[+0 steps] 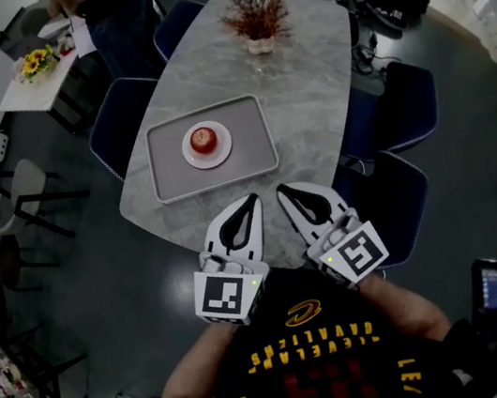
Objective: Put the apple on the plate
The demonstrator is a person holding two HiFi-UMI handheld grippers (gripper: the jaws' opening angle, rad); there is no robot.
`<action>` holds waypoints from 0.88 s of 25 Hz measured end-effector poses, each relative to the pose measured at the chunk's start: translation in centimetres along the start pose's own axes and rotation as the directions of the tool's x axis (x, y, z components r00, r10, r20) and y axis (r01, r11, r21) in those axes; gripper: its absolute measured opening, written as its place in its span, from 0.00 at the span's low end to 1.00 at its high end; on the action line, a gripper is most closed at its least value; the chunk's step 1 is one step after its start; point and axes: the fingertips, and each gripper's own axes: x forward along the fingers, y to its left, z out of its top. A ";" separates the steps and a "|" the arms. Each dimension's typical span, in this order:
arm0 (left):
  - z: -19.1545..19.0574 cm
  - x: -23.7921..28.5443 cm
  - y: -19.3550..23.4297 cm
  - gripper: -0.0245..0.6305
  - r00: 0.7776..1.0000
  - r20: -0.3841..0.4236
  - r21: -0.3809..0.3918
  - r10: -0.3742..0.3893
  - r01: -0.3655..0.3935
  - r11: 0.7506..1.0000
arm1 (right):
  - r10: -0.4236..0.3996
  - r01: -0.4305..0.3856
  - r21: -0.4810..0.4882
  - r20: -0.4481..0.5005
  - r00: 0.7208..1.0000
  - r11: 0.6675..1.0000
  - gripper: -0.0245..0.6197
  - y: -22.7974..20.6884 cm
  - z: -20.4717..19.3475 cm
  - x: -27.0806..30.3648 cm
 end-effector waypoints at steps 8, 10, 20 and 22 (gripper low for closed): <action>-0.2 0.0 0.1 0.04 1.000 -0.027 0.000 -0.008 0.008 1.000 | -0.002 0.002 0.005 -0.008 1.000 1.000 0.05 0.2 -0.1 0.2; -0.2 0.0 0.3 0.04 1.000 -0.018 0.009 -0.004 0.004 1.000 | -0.003 0.003 0.006 -0.012 1.000 1.000 0.05 0.2 -0.2 0.2; -0.5 -0.2 0.8 0.04 0.999 -0.033 -0.003 0.004 -0.004 1.000 | -0.007 0.007 0.017 -0.027 1.000 1.000 0.05 0.2 -0.4 0.5; -0.6 0.1 1.3 0.04 0.999 -0.038 0.001 0.005 -0.005 1.000 | -0.010 0.010 0.021 -0.033 0.999 1.000 0.05 -0.1 -0.7 0.8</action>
